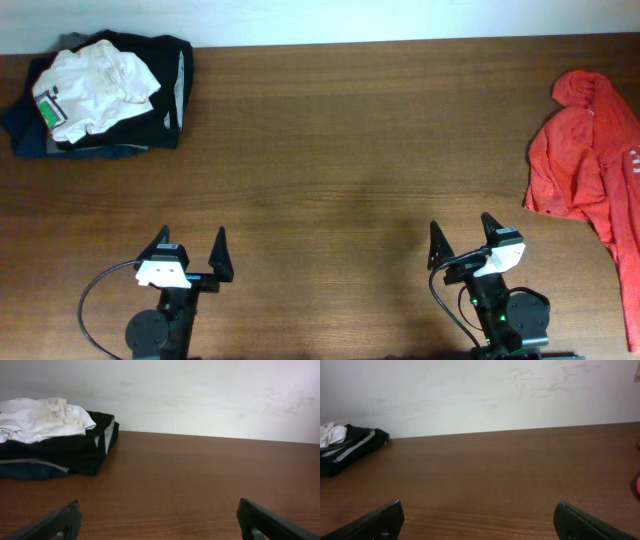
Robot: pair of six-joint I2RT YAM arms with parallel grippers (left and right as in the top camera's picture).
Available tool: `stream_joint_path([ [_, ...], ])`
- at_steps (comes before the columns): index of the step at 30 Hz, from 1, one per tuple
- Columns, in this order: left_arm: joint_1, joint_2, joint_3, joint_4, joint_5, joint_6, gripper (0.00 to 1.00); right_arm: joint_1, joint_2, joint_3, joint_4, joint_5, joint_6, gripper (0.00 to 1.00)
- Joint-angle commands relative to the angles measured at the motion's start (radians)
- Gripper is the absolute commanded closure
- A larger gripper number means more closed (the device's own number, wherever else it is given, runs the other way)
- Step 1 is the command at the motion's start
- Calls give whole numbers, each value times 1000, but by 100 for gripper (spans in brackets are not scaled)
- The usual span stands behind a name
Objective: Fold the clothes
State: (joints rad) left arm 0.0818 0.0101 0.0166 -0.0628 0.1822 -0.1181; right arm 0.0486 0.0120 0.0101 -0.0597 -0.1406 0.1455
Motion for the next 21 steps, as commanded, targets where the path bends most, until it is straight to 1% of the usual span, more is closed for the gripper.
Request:
stream_joint_path([
  [1, 6, 2, -8, 1, -4, -9, 1, 5, 1, -5, -5, -13, -7, 1],
  [14, 6, 2, -8, 1, -4, -9, 1, 5, 1, -5, -4, -15, -6, 1],
  [15, 6, 2, -8, 1, -4, -9, 1, 5, 1, -5, -1, -65, 47, 1],
  [17, 6, 2, -8, 1, -4, -9, 1, 5, 1, -5, 11, -263, 290, 2],
  [18, 6, 2, -8, 1, -4, -9, 1, 5, 1, -5, 11, -338, 361, 1],
  [19, 6, 2, -8, 1, -4, -9, 1, 5, 1, -5, 13, -380, 396, 1],
  [20, 6, 2, -8, 1, -4, -9, 1, 5, 1, -5, 31, -381, 470, 1],
  [21, 6, 2, -8, 1, -4, -9, 1, 5, 1, -5, 87, -398, 526, 1],
])
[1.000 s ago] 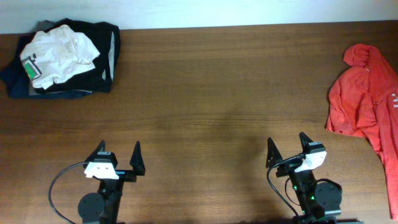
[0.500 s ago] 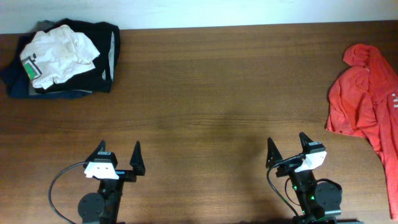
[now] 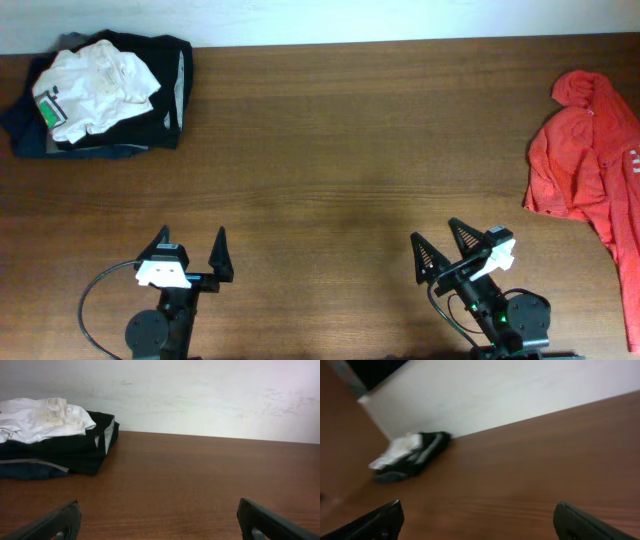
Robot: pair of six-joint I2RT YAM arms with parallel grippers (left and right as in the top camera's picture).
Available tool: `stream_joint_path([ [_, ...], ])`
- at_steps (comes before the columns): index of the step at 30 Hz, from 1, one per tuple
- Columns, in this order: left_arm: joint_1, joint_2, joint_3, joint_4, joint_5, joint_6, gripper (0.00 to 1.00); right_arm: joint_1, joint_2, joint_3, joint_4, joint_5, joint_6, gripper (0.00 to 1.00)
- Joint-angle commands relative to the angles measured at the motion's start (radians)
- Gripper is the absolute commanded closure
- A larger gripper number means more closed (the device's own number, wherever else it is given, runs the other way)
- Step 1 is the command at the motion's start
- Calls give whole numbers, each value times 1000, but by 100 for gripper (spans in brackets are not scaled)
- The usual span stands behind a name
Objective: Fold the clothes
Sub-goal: 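Reach the right gripper to the orange t-shirt and grasp it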
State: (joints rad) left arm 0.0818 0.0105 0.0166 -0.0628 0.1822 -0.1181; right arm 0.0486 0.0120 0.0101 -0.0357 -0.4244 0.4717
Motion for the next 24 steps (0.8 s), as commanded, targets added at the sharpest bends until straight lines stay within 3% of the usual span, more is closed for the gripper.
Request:
stream_joint_path([
  [1, 6, 1, -8, 1, -4, -9, 1, 5, 1, -5, 119, -136, 199, 1],
  [4, 6, 1, -8, 1, -4, -9, 1, 5, 1, 8, 312, -101, 160, 1],
  [8, 6, 1, -8, 1, -4, -9, 1, 3, 56, 177, 208, 110, -30, 1],
  [11, 6, 1, -8, 1, -4, -9, 1, 2, 300, 405, 125, 448, -185, 1],
  [14, 6, 1, -8, 1, -4, -9, 1, -3, 689, 652, 108, 703, -317, 1],
  [16, 6, 1, -8, 1, -4, -9, 1, -46, 925, 848, -1, 695, -329, 1],
  [22, 6, 1, -8, 1, -4, -9, 1, -217, 1519, 1532, -627, 694, -330, 1],
  [24, 6, 1, -8, 1, -4, -9, 1, -268, 1615, 1616, -715, 699, -348, 1],
])
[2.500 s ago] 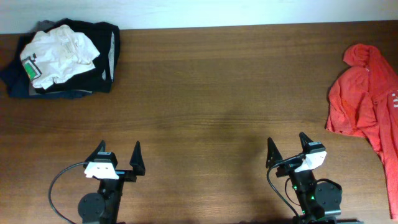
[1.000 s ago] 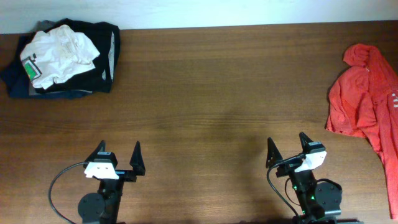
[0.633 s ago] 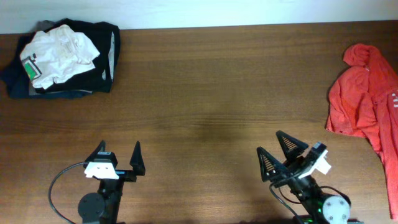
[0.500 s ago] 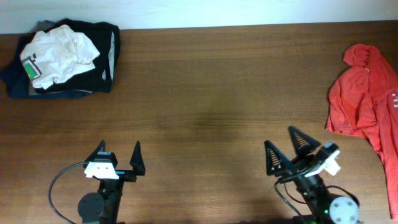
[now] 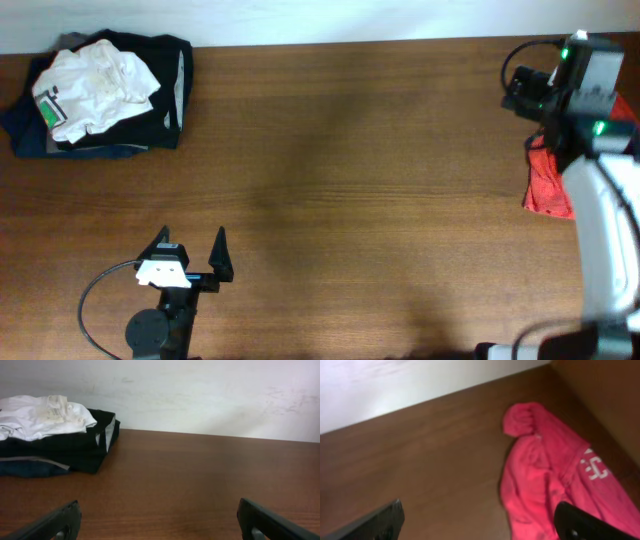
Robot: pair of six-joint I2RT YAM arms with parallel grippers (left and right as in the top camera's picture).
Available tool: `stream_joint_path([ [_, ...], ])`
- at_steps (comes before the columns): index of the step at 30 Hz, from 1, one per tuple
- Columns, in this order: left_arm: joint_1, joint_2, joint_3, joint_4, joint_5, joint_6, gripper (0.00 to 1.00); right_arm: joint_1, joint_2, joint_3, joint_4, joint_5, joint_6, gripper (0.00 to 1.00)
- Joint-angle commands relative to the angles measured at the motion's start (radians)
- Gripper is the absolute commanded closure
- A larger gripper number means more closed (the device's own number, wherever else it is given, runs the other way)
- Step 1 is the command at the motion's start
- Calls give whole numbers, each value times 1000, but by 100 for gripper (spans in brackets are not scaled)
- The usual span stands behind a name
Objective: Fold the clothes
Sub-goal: 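Reach the right gripper to the orange t-shirt and grasp it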
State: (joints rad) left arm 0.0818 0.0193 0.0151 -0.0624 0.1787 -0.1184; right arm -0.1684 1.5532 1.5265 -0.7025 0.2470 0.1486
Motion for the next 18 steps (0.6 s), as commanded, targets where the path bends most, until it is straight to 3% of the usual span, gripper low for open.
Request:
stream_joint_path([
  [1, 6, -8, -6, 0, -1, -8, 1, -96, 121, 101, -60, 28, -38, 1],
  [4, 6, -8, -6, 0, -1, -8, 1, -243, 253, 101, -130, -7, -37, 1],
  [6, 6, -8, -6, 0, -1, -8, 1, -357, 356, 101, -182, -150, -92, 0],
  [7, 6, -8, -6, 0, -1, -8, 1, -396, 396, 101, -197, -242, -142, 8],
  [9, 6, -8, -6, 0, -1, -8, 1, -438, 447, 101, -215, -290, -146, 16],
  [14, 6, -8, -6, 0, -1, -8, 1, -466, 563, 100, -256, -402, -224, 22],
  [16, 6, -8, -6, 0, -1, -8, 1, -466, 576, 100, -280, -401, -240, 32],
  [18, 6, -8, -6, 0, -1, -8, 1, -467, 582, 85, -298, -382, -242, 32],
])
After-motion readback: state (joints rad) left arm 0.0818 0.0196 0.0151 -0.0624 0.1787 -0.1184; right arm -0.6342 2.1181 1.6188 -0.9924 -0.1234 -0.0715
